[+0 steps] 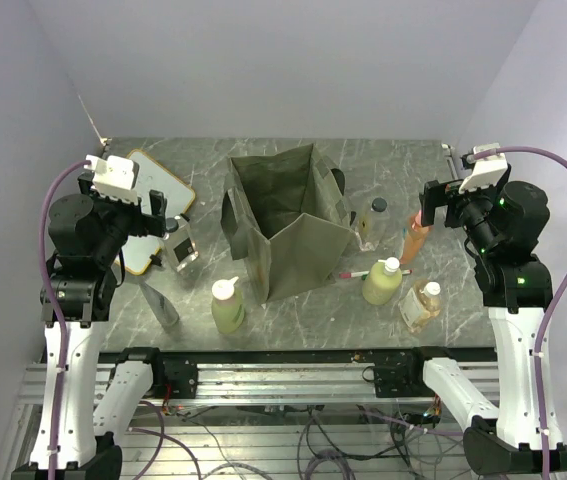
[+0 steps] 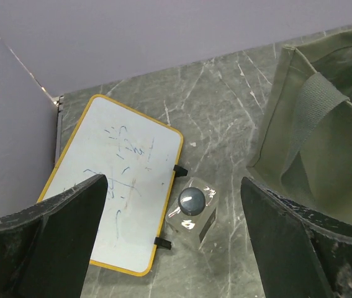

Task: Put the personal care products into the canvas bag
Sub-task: Pick up the care product from the center of the board.

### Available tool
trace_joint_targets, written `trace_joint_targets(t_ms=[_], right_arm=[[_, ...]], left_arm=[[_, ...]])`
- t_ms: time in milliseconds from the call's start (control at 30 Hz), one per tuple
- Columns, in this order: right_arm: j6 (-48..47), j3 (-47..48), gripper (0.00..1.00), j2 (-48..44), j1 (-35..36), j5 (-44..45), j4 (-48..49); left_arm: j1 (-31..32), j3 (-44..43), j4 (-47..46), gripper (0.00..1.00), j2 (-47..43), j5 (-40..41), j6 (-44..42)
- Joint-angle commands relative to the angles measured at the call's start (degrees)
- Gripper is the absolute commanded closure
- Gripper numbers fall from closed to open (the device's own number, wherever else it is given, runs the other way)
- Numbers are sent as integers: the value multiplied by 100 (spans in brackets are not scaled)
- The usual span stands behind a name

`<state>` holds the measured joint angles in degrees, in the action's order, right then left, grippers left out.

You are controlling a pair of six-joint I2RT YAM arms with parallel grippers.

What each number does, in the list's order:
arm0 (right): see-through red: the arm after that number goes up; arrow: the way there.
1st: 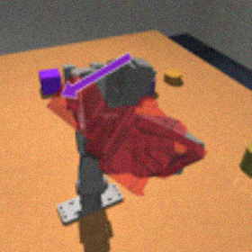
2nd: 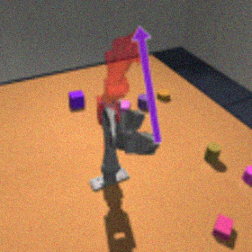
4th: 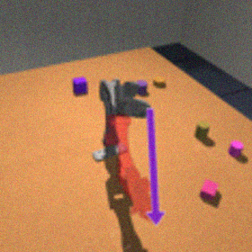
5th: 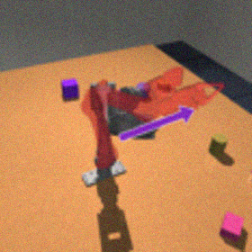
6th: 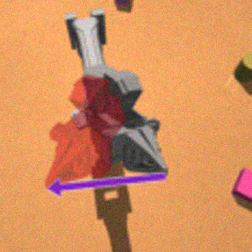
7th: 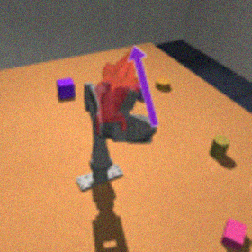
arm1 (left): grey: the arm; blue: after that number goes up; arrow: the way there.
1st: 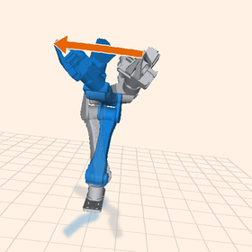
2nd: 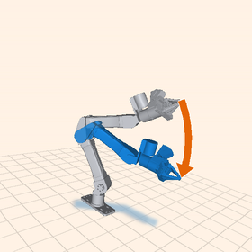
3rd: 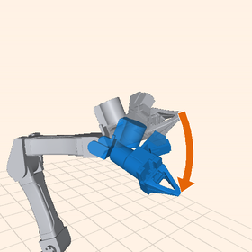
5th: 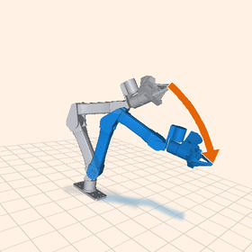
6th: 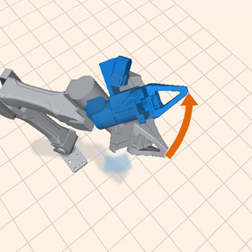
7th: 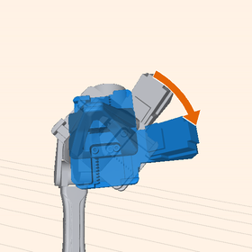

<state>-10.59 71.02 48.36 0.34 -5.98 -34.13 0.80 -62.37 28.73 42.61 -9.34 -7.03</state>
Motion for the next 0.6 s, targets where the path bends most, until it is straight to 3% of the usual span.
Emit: trace_joint_targets(t_ms=[0,567], right_arm=[[-111,-7,0,-99,-34,11,49],[-227,25,0,-67,-51,-75,-65]], left_arm=[[-133,-179,-56,1,-40,-147,-18],[-159,-191,71,1,-67,-84,-78]])
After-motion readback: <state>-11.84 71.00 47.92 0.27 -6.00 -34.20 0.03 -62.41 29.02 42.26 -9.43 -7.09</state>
